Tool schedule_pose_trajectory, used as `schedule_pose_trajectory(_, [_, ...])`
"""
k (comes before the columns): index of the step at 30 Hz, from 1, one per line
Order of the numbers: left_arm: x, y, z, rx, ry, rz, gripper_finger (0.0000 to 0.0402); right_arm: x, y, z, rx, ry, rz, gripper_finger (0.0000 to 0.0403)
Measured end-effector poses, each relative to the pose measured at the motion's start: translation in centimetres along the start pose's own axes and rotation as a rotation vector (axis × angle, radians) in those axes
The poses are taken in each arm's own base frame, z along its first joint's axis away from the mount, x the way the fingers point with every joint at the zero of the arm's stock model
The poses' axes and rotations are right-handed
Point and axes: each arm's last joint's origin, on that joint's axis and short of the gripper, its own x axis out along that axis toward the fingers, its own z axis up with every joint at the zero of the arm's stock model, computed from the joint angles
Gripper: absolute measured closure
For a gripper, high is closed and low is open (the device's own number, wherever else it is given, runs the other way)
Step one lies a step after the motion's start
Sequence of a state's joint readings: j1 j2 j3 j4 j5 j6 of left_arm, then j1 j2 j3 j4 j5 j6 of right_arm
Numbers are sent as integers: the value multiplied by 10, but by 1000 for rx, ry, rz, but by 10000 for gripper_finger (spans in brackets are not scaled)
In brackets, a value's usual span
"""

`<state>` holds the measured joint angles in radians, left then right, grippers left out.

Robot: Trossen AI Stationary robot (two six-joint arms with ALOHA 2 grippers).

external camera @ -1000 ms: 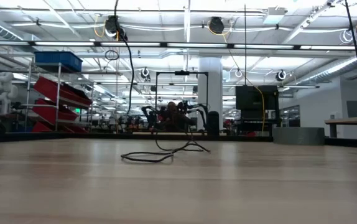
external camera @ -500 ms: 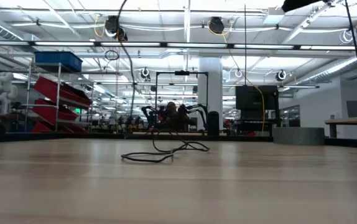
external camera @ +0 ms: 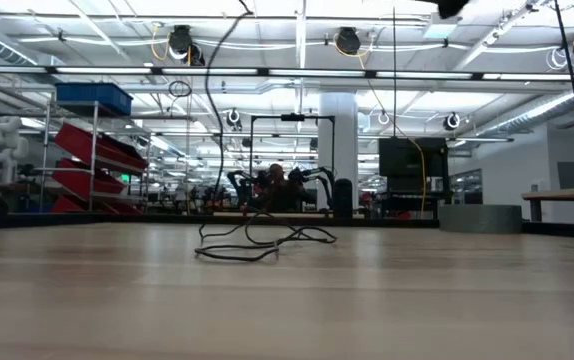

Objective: Coil cords
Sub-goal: Uncoil the black wire from the spool

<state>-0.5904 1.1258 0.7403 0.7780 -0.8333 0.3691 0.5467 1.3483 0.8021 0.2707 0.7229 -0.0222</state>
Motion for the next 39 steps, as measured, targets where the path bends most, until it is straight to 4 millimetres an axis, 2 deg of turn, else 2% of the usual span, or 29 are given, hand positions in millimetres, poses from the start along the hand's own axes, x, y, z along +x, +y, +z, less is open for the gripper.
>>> schedule_pose_trajectory(4, [4,1,-4,-11,6,9,401,19,11,-1,-110,-110,9,285])
schedule_pose_trajectory(9, [9,0,-9,-20,14,15,401,42,22,-8,-209,-193,-100,255])
schedule_pose_trajectory(13, [12,-1,-12,-19,12,22,401,63,28,-13,-213,-178,-171,226])
schedule_pose_trajectory(16, [15,-1,-15,-13,12,18,401,79,34,-9,-172,-171,-194,206])
schedule_pose_trajectory(20, [15,-1,-15,-12,12,20,401,97,44,-1,-158,-125,-321,194])
schedule_pose_trajectory(26, [15,-1,-15,-12,13,19,401,116,51,10,-198,-13,-495,195])
schedule_pose_trajectory(39, [15,-1,-16,-9,15,18,401,133,38,3,-176,55,-554,243])
